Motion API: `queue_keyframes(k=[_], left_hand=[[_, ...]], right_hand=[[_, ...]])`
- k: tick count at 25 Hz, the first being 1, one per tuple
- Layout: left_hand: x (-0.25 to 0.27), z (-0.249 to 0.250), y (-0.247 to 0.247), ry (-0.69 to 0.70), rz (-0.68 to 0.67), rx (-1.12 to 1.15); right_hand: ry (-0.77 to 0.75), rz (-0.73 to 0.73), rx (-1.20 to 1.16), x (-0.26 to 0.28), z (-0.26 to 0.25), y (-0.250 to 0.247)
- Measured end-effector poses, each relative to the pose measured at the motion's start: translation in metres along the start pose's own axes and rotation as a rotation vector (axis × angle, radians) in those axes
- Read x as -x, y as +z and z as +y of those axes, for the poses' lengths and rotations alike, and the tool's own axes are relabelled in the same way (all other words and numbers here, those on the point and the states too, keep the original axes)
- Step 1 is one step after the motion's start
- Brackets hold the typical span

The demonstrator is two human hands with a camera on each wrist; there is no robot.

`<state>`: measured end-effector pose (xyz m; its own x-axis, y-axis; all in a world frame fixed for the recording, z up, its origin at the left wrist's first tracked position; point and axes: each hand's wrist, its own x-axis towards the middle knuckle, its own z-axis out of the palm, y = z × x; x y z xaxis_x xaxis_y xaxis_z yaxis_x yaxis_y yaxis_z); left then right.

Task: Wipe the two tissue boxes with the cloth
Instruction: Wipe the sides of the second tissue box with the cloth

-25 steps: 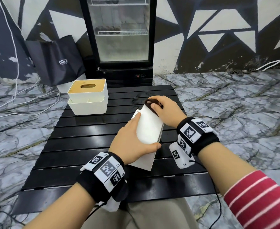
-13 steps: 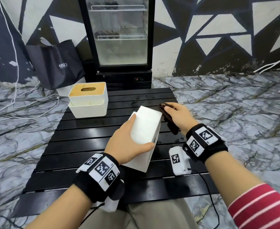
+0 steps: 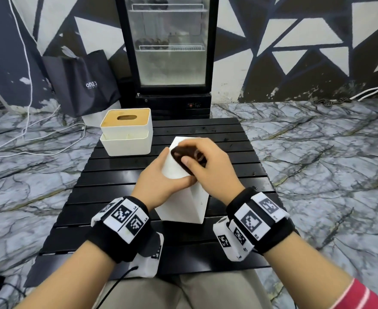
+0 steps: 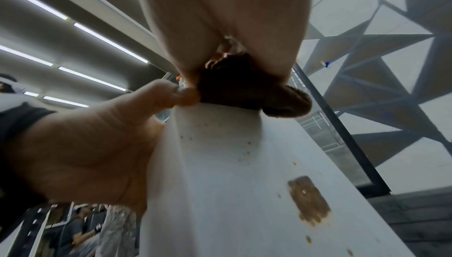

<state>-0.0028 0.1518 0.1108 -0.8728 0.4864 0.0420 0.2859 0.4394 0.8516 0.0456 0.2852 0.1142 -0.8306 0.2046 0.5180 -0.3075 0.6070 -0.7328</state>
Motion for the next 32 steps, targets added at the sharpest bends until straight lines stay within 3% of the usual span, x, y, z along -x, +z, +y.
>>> queue_keyframes(k=[4,7,16,32], left_hand=[[-0.003,-0.006,0.002,0.023,-0.003,0.020],[0.000,-0.004,0.004,0.038,-0.006,0.016],[-0.001,0.002,0.024,0.070,0.005,-0.146],[0.003,0.006,0.024,-0.002,-0.018,-0.206]], right_hand=[[-0.052,-0.221,0.078,-0.006,0.000,0.000],[-0.013,-0.267,0.067,-0.012,0.006,-0.005],[0.090,-0.177,0.088,-0.021,0.042,-0.010],[0.285,-0.009,0.106,-0.035,0.051,-0.015]])
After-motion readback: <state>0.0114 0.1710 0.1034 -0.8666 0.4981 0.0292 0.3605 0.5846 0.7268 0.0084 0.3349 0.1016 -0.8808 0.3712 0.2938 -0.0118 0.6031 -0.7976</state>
